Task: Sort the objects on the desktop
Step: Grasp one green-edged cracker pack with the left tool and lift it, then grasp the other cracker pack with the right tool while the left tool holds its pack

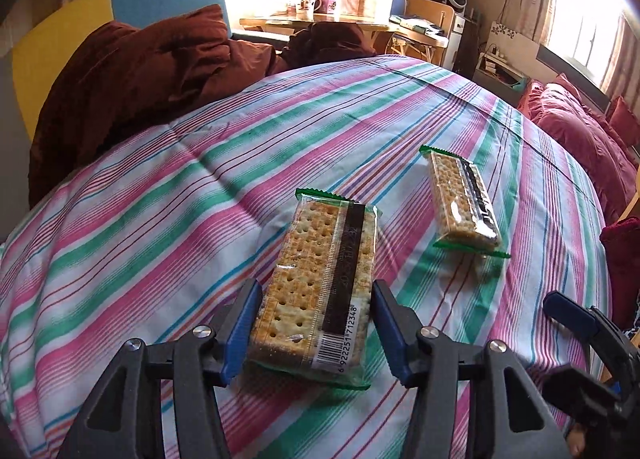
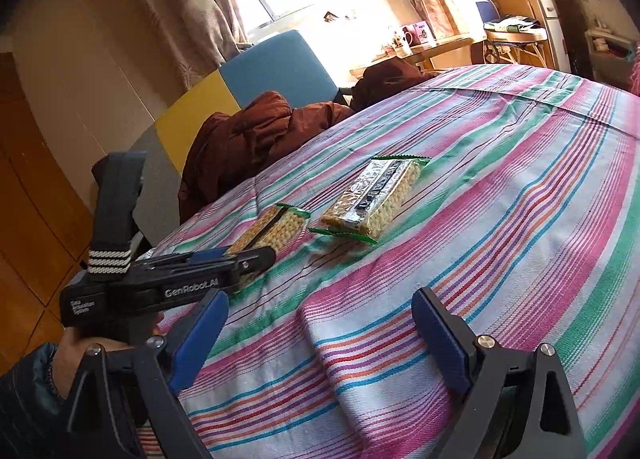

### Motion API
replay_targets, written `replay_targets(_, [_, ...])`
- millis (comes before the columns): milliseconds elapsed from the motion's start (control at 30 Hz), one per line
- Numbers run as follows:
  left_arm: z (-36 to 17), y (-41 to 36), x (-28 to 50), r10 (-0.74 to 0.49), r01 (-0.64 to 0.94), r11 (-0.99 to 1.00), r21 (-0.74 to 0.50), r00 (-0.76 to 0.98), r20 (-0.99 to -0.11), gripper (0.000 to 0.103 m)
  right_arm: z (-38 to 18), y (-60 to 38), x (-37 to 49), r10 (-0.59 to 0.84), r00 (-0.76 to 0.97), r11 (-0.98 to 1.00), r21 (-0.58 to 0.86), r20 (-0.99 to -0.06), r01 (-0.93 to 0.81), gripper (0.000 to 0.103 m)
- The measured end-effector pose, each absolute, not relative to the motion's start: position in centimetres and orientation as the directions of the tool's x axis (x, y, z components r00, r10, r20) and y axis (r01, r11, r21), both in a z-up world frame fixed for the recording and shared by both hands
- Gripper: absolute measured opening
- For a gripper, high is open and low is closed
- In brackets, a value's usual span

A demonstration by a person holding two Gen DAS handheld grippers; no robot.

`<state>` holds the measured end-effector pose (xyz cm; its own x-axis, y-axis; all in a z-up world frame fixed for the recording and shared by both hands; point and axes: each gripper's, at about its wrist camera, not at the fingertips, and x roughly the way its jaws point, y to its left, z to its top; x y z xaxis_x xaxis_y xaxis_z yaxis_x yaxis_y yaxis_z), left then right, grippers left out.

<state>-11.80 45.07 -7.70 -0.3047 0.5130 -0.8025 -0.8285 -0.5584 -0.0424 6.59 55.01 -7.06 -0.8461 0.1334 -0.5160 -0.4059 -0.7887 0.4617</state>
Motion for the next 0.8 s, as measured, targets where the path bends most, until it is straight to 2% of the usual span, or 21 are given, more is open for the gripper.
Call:
replay_targets(467, [-7.4,33.1,-8.3,0.471,-0.685,-0.724,-0.076,-0.411,-0.78,0.054,-7.0,54.6,6.0,0.154,-0.821,-0.801,0.418,-0.549,-0.429,0.094])
replay_targets(800, [-7.6,29.3,-5.3,0.452,-0.642,-0.765,-0.048,-0.483,-0.75,0.054,-6.9,53.6,5.0,0.207,-0.766,-0.826,0.31,-0.609,-0.47,0.094])
